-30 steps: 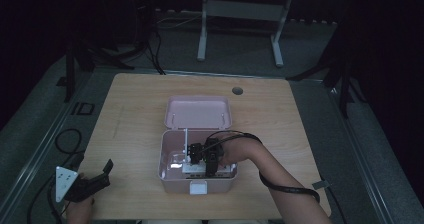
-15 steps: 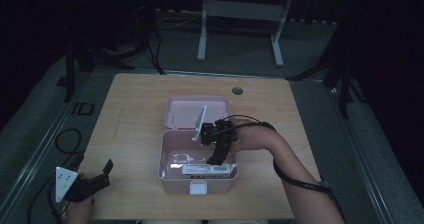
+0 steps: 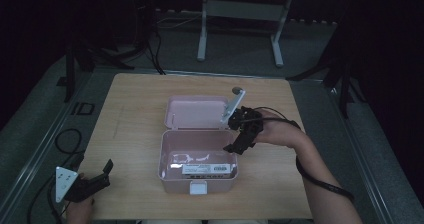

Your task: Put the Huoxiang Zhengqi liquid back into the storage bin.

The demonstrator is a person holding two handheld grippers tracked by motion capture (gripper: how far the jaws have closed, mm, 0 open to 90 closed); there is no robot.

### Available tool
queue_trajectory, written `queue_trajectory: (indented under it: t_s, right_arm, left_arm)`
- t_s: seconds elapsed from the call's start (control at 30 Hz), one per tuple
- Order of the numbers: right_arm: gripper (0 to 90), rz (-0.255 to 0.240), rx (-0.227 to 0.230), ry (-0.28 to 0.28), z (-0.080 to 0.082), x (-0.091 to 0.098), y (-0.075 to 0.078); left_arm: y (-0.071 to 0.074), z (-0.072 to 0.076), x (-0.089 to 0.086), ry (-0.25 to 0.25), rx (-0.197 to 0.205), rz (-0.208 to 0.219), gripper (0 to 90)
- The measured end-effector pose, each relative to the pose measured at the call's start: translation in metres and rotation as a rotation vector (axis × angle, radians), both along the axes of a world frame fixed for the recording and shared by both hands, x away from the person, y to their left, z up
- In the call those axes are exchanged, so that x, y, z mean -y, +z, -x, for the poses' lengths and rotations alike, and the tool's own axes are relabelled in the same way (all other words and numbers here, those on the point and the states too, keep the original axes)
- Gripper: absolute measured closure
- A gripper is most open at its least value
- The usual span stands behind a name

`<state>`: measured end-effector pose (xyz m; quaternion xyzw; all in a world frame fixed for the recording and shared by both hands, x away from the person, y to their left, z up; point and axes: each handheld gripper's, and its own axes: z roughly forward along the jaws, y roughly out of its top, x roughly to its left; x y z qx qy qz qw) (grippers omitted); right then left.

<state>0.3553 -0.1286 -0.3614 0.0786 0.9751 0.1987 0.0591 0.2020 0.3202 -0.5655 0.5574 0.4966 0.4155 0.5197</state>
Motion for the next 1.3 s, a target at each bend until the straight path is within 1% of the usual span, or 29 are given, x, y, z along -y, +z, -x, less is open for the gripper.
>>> queue_trajectory:
  t_s: [0.07,0.13,0.23,0.37,0.4,0.43,0.5,0.53,0.57,0.6,0.67,0.7,0.77,0.83,0.97,1.1,1.17,1.2,1.23,1.27,1.3]
  right_arm:
    - [13.3,-0.022,0.002,-0.033,-0.003,0.010,0.000]
    - [13.3,-0.048,0.007,-0.052,-0.006,0.021,0.000]
    - [13.4,-0.073,0.014,-0.087,-0.009,0.036,-0.002]
    - [13.4,-0.082,0.039,-0.137,-0.012,0.056,-0.009]
    - [13.4,-0.083,0.041,-0.142,-0.013,0.061,-0.012]
    - [13.4,-0.090,0.051,-0.151,-0.013,0.066,-0.014]
    - [13.4,-0.113,0.050,-0.178,-0.015,0.077,-0.021]
    - [13.4,-0.123,0.081,-0.190,-0.015,0.082,-0.024]
    - [13.4,-0.136,0.098,-0.211,-0.015,0.087,-0.028]
    - [13.4,-0.148,0.098,-0.231,-0.016,0.092,-0.032]
    - [13.4,-0.166,0.113,-0.257,-0.017,0.100,-0.042]
    - [13.4,-0.168,0.105,-0.266,-0.017,0.104,-0.047]
    - [13.4,-0.164,0.107,-0.285,-0.017,0.110,-0.059]
    - [13.3,-0.164,0.131,-0.309,-0.017,0.114,-0.072]
    - [13.3,-0.176,0.179,-0.383,-0.017,0.122,-0.098]
    - [12.6,-0.196,0.197,-0.425,-0.015,0.129,-0.126]
    - [12.6,-0.222,0.223,-0.453,-0.014,0.133,-0.138]
    - [12.6,-0.242,0.225,-0.474,-0.013,0.136,-0.143]
    - [12.6,-0.265,0.236,-0.493,-0.012,0.139,-0.148]
    - [12.6,-0.277,0.255,-0.514,-0.011,0.142,-0.153]
    - [12.5,-0.296,0.261,-0.533,-0.010,0.144,-0.158]
  left_arm:
    - [0.000,0.000,0.000,0.000,0.000,0.000,0.3]
    - [0.000,0.000,0.000,0.000,-0.001,0.001,0.3]
    - [0.000,0.000,0.000,0.000,-0.001,0.000,0.3]
    - [0.000,0.000,0.000,0.000,0.000,0.002,0.3]
    - [0.000,0.000,0.000,0.000,0.000,0.002,0.3]
    - [0.000,0.000,0.000,0.000,0.000,0.002,0.3]
    - [0.000,0.000,0.000,0.000,-0.001,0.002,0.3]
    - [0.000,0.000,0.000,0.000,-0.001,0.002,0.3]
    - [0.000,0.000,0.000,0.000,-0.001,0.002,0.3]
    - [0.000,0.000,0.000,0.000,-0.001,0.001,0.3]
    - [0.000,0.000,0.000,0.000,-0.001,0.002,0.3]
    - [0.000,0.000,0.000,0.000,-0.001,0.001,0.3]
    - [0.000,0.000,0.000,0.001,-0.002,0.001,0.3]
    - [0.000,0.000,0.000,0.001,-0.002,0.001,0.3]
    - [0.000,0.000,0.000,0.000,-0.001,0.001,0.3]
    - [0.000,0.000,0.000,0.001,0.000,0.003,0.3]
    - [0.000,0.000,0.000,0.000,0.000,0.002,0.3]
    - [0.000,0.000,0.000,-0.001,-0.001,0.002,0.3]
    - [0.000,0.000,0.000,-0.001,0.000,0.004,0.3]
    - [0.000,0.000,0.000,-0.001,0.000,0.004,0.3]
    - [0.000,0.000,0.000,0.000,0.001,0.005,0.3]
